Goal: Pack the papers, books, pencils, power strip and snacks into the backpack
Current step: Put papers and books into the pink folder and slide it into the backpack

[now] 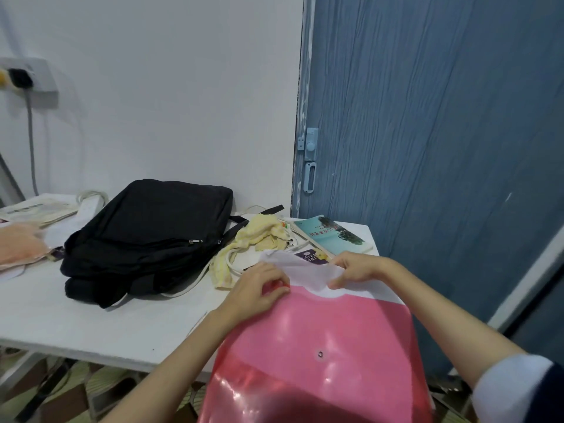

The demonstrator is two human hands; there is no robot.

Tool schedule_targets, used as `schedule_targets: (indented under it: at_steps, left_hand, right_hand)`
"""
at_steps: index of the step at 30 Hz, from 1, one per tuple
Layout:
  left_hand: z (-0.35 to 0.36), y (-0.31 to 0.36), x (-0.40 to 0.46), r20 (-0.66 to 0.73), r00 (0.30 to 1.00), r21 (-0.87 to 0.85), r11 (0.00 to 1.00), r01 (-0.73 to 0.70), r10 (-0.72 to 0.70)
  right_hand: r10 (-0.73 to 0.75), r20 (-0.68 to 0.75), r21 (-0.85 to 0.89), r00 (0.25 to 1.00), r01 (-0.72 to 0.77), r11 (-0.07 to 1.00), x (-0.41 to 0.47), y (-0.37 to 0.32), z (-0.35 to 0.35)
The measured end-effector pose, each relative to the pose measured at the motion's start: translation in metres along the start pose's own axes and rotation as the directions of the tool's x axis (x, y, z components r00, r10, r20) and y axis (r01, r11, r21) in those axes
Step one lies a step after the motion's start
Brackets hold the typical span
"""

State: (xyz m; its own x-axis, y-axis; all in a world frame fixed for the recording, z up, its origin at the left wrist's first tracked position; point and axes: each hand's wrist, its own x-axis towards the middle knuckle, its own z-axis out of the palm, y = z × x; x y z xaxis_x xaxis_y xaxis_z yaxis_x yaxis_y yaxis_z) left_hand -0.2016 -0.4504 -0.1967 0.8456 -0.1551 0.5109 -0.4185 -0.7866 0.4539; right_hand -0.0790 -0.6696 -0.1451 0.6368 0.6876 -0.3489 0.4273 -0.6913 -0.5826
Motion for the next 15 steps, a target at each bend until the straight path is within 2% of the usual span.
schedule_targets:
  at_steps: [3,7,9,13,15]
  left_hand:
    - [0.003,0.006,0.001,-0.008,1.000,0.009,1.000,-0.027,0.027]
    - [0.006,0.001,-0.002,0.008,1.000,0.041,0.999,0.001,-0.001]
    - [0.007,-0.002,-0.005,0.005,1.000,0.045,0.999,0.015,-0.015]
    - [0.008,-0.002,-0.006,-0.018,1.000,0.056,0.998,0.019,-0.018]
    - [0.012,0.000,-0.005,-0.022,1.000,0.047,0.999,0.013,-0.012]
  right_hand:
    - [0.025,0.099,-0.057,0.995,-0.020,0.998,0.005,-0.010,0.012]
    - [0.031,0.198,0.044,0.980,-0.041,0.998,0.007,-0.006,0.026]
    - [0.013,0.156,0.104,0.988,-0.029,0.994,0.002,0.000,0.022]
    - [0.021,-0.047,0.242,0.999,-0.009,0.970,-0.004,0.013,0.011]
    - [0.020,-0.061,0.249,0.998,-0.004,0.968,-0.005,0.016,0.015]
